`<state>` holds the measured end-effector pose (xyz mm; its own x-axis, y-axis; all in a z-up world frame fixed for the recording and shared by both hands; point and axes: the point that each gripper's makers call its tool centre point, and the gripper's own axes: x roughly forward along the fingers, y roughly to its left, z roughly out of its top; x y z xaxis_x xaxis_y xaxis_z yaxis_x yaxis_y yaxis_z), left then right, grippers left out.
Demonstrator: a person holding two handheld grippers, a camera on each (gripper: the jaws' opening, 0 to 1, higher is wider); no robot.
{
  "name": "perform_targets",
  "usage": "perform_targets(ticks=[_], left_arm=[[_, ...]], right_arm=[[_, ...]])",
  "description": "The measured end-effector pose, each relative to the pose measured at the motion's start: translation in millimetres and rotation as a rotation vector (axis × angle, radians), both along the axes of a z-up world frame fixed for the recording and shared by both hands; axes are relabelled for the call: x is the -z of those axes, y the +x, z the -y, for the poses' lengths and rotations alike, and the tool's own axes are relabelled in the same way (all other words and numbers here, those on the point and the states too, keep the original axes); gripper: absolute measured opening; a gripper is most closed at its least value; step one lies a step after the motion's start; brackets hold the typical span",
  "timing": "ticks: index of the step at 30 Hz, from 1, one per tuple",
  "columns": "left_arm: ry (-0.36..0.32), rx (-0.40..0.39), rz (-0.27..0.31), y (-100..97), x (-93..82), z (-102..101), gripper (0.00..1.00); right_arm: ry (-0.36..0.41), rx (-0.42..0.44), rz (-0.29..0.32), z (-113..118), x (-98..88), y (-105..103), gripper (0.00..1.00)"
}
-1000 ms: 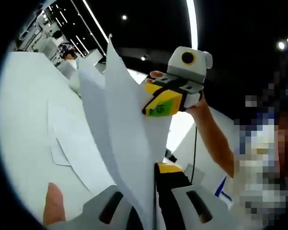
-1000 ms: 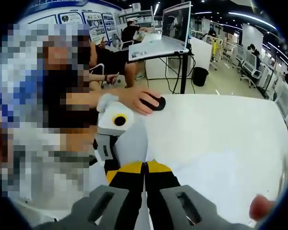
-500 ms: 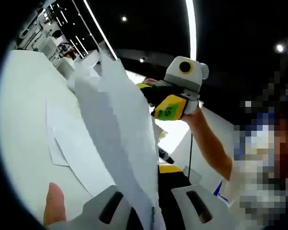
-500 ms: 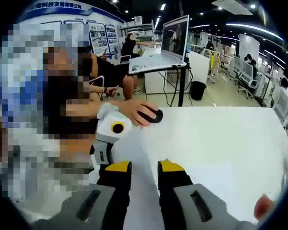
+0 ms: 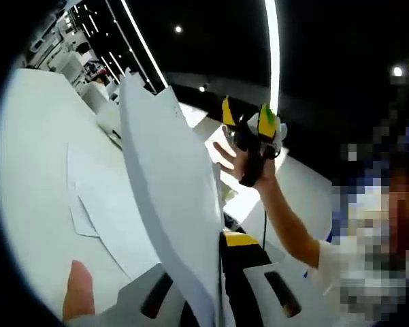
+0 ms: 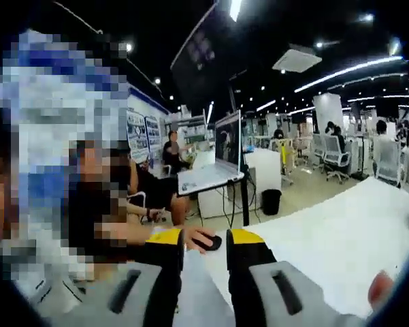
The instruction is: Organize the stack of printing papers by aligning and flattening the scattered papers on the table
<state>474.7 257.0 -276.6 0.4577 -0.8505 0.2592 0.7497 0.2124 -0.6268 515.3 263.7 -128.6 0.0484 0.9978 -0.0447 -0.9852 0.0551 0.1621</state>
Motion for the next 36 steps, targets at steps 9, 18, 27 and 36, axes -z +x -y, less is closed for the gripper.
perform_targets(ticks=[9,18,27,36], left_arm=[[-0.008,-0.007,-0.004,-0.9,-0.7,0.3,0.06],[-0.028,-0.011,-0.005,1.7,-3.1,-3.8,0.06],[-0.040,0.000,0.003,-1.8,-5.4,-3.0,0.06],[-0.040,-0.003,-0.001,-0.7,-5.1,-4.5,0.06]], right_arm=[[0.246,0.118,-0.030,69.9,-16.9,14.6,0.25],[0.241,0.192,0.089,107.4,3.6,13.9,0.34],[0.542,0.352,0.216,161.6,-34.9,4.6,0.86],[0.431,0.480,0.224,196.3,-5.6,12.3,0.90]])
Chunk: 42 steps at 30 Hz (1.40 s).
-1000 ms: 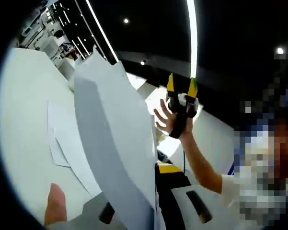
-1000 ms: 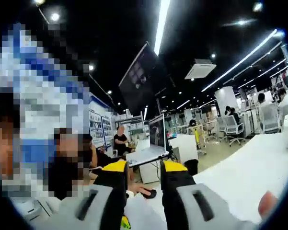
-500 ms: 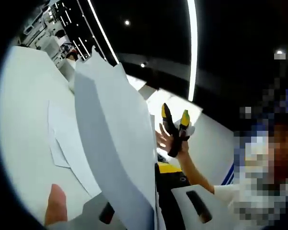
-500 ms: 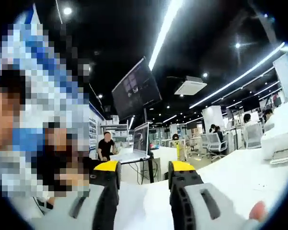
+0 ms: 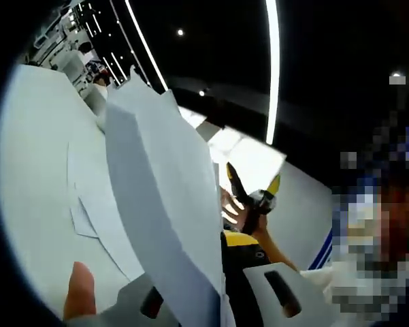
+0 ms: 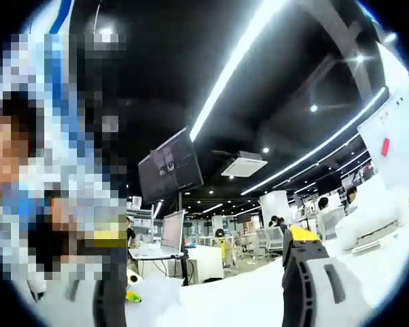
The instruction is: Organize the stack of printing papers by aligning and flattening the scattered papers on the table
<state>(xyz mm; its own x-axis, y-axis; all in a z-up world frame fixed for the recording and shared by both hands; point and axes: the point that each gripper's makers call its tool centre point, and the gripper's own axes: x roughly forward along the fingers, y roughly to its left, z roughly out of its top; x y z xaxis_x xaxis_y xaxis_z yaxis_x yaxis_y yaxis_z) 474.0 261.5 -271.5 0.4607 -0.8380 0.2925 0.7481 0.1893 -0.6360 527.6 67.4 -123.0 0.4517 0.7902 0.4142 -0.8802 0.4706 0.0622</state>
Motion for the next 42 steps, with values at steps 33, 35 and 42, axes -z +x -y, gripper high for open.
perform_targets(ticks=[33,35,42], left_arm=[[-0.029,0.005,0.049,-22.9,-11.9,-20.4,0.06],[-0.020,0.014,0.059,-26.5,-12.3,-21.0,0.06],[0.005,0.020,0.076,-31.3,-10.4,-26.6,0.06]], right_arm=[[-0.414,0.286,-0.064,79.0,112.2,-2.1,0.90],[-0.447,0.309,-0.049,79.3,118.5,-4.2,0.90],[-0.470,0.235,-0.072,60.8,140.0,-22.6,0.90]])
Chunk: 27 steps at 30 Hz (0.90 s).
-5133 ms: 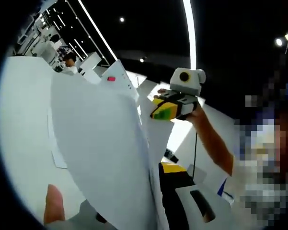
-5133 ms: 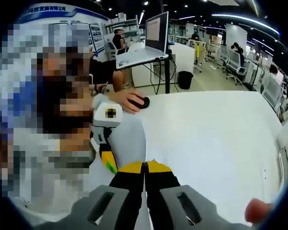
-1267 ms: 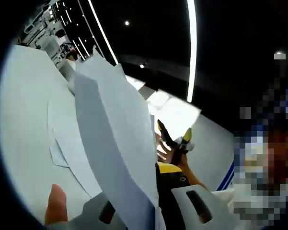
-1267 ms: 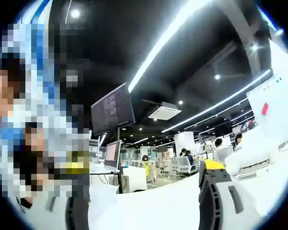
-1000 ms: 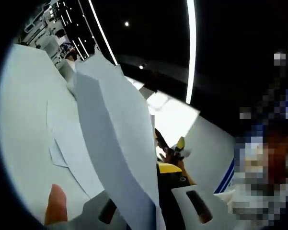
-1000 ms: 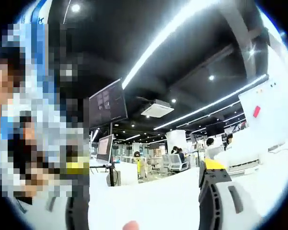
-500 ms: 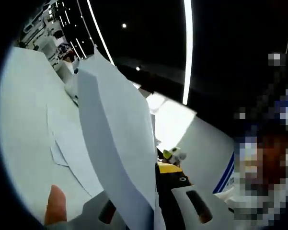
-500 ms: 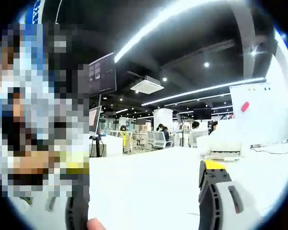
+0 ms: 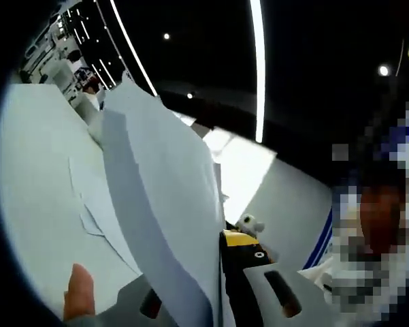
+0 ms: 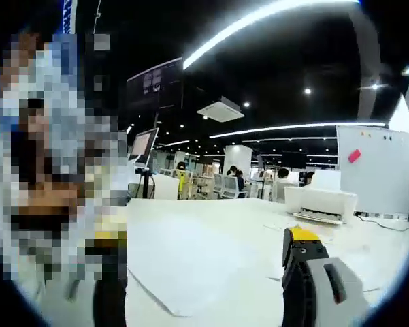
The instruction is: Organize the stack of printing papers by aligning and flattening the scattered papers on the table
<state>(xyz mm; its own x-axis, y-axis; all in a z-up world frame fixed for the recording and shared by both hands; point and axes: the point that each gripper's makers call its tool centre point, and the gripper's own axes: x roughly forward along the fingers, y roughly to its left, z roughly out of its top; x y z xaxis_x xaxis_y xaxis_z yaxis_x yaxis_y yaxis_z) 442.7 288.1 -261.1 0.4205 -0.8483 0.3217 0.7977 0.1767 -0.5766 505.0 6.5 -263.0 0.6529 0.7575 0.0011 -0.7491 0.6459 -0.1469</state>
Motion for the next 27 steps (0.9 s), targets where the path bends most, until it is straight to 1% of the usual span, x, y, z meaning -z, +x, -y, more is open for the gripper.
perform_targets(ticks=[1,3,7,8,11,14,15,19,24,27], left_arm=[[0.001,0.000,-0.001,2.4,0.4,-5.4,0.06],[0.000,0.006,0.006,3.6,-0.1,-12.5,0.06],[-0.011,0.000,0.008,1.6,-0.1,-13.3,0.06],[-0.010,0.000,0.011,-0.1,0.0,-12.3,0.06],[-0.001,0.000,0.022,-1.7,0.1,-15.1,0.06],[-0.002,-0.002,0.024,-4.1,0.3,-14.9,0.06],[-0.005,-0.006,0.022,-3.1,0.3,-16.0,0.06],[-0.005,-0.008,0.020,-2.4,0.7,-15.3,0.06],[-0.004,-0.013,0.020,-0.8,1.2,-17.9,0.06],[-0.003,-0.017,0.021,-2.2,1.6,-15.9,0.06]], right_arm=[[-0.008,-0.001,-0.005,-0.8,2.8,-0.4,0.90],[-0.032,0.003,-0.039,-1.8,12.6,-1.7,0.90],[-0.022,-0.013,-0.076,-4.8,18.9,-4.5,0.90],[-0.041,-0.009,-0.098,-5.6,25.1,-4.4,0.90],[-0.110,-0.010,-0.135,-9.0,43.8,-8.3,0.90],[-0.138,-0.029,-0.163,-15.6,56.6,-13.2,0.90],[-0.158,-0.044,-0.176,-18.3,62.8,-15.7,0.90],[-0.206,-0.067,-0.198,-25.4,77.5,-18.6,0.90],[-0.226,-0.076,-0.258,-26.8,93.8,-14.3,0.89],[-0.213,-0.072,-0.271,-24.9,96.3,-10.4,0.87]])
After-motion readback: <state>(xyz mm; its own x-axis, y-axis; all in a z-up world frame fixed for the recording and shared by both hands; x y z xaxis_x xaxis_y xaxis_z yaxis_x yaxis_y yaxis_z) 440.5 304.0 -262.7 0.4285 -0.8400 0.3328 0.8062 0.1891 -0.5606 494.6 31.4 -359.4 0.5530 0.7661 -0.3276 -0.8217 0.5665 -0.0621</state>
